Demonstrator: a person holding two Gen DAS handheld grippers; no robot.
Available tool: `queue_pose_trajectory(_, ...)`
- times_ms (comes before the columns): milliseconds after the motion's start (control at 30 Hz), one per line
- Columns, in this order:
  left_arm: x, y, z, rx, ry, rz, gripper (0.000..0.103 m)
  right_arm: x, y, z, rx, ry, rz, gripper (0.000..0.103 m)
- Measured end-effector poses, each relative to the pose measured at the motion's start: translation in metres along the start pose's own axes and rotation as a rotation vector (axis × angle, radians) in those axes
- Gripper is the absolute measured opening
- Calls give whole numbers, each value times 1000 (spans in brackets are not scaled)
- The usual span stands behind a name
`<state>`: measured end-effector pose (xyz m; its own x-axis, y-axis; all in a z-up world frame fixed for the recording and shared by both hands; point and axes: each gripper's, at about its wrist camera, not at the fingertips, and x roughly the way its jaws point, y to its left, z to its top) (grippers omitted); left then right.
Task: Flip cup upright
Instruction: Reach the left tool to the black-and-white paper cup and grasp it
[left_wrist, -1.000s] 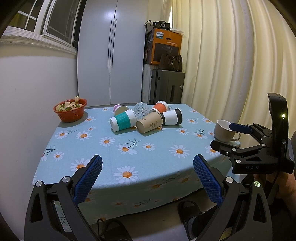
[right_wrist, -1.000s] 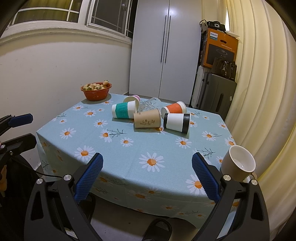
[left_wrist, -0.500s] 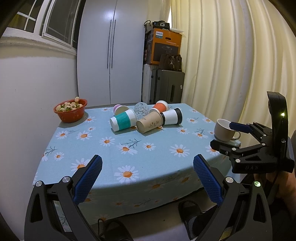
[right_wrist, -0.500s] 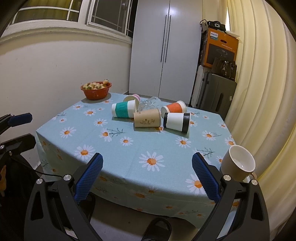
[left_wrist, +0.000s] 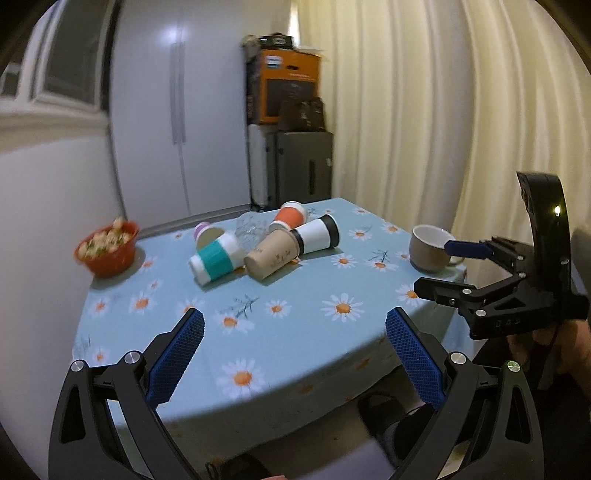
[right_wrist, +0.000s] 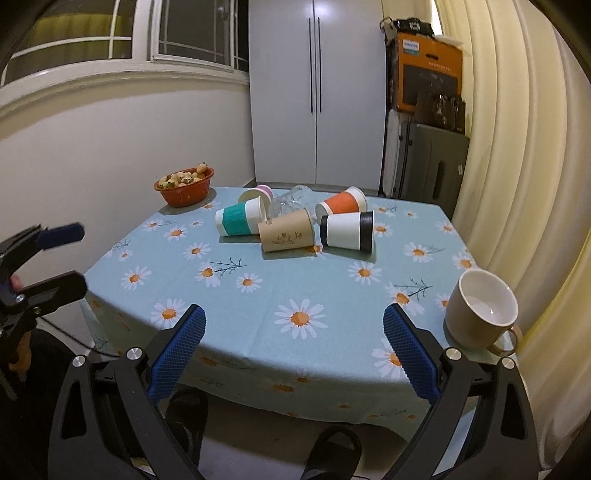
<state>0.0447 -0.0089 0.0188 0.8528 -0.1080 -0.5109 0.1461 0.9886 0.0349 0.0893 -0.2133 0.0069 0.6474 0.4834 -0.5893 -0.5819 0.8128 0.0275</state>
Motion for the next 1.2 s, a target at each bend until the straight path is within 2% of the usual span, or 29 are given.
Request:
queue_pose_trajectory(267,44,3,53,138,74,-78,96,18,-21,19,61,64,41,96)
queue_pose_trajectory(433,85,1,90,249,130,-130,96,28,-42,38,106,88,52,96)
queue_pose_trajectory(600,140,-10,115,370,226,-175,96,50,-68,54,187,167,93,96)
queue_pose_trajectory(867,225,-19,133,525,355,-216,96,84,-95,57,305,264,170,96)
queue_pose_trajectory(1200,318,-36,141,687,515,-320,93,107,-111,50,371,309,233,96)
